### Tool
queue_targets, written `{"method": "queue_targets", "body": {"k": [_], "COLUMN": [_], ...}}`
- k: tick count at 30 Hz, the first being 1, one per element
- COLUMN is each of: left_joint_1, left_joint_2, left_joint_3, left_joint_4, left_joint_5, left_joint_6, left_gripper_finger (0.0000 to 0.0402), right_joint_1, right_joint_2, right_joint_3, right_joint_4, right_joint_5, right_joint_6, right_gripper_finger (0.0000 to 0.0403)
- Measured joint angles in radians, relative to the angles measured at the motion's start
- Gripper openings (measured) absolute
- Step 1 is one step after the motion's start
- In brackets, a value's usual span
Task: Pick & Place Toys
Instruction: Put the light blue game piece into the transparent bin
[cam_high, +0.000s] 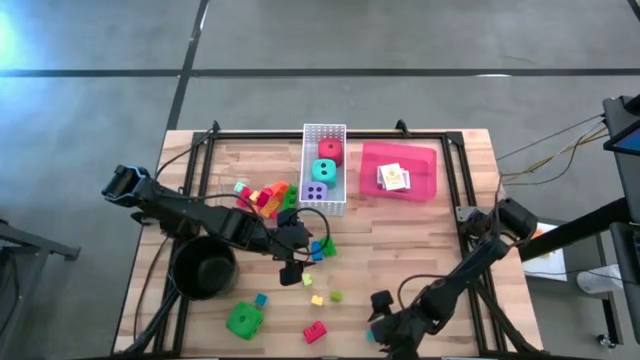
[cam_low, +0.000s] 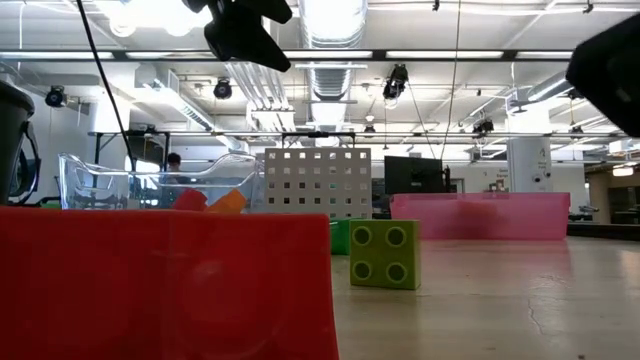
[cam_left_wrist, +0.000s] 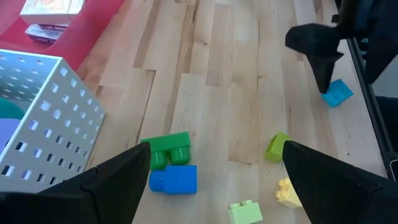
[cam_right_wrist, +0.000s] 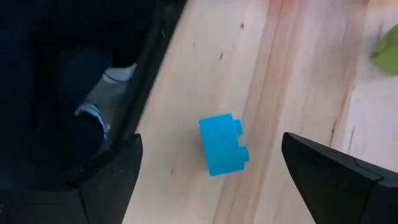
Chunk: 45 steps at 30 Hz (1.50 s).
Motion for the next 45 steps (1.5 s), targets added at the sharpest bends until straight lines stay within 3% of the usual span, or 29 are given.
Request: {"method": "queue_targets", "body": {"k": [5,15,24,35,41,45], "left_joint_1": [0.000,0.000,0.000,0.000,0.000,0.002], "left_joint_2": [0.000,0.000,0.000,0.000,0.001,0.001], "left_joint_3": [0.000,0.000,0.000,0.000,0.000,0.000], "left_joint_4": [0.000,0.004,0.008,0.007,0.020,0.059], "left_joint_5": [0.000,0.000,0.000,0.000,0.000,-0.008], "left_joint_6": [0.000,0.000,0.000,-0.037,-0.111,-0.207], "left_gripper_finger": [0.0365,0.0365,0.0365,0.0365,0.0365,0.0365], "right_joint_1": [0.000,-0.001,-0.001,-0.001,-0.002,-0.001], "right_joint_2": [0.036,0.078,0.075,0.047,-0.051,-0.143], "right_joint_3": [0.016,0.015,0.021,0.020,0.019,0.019], "right_joint_4": [-0.004,-0.018,-0.018,-0.019,-0.066,-0.132], "right_joint_5": [0.008,0.006,0.008,0.024,0.161,0.346], "right_joint_6": [-0.035,-0.053,-0.069,-0.085,-0.090,-0.097], "right_gripper_finger": [0.0360,0.0192,0.0087,0.0084,0.0087,0.0088]}}
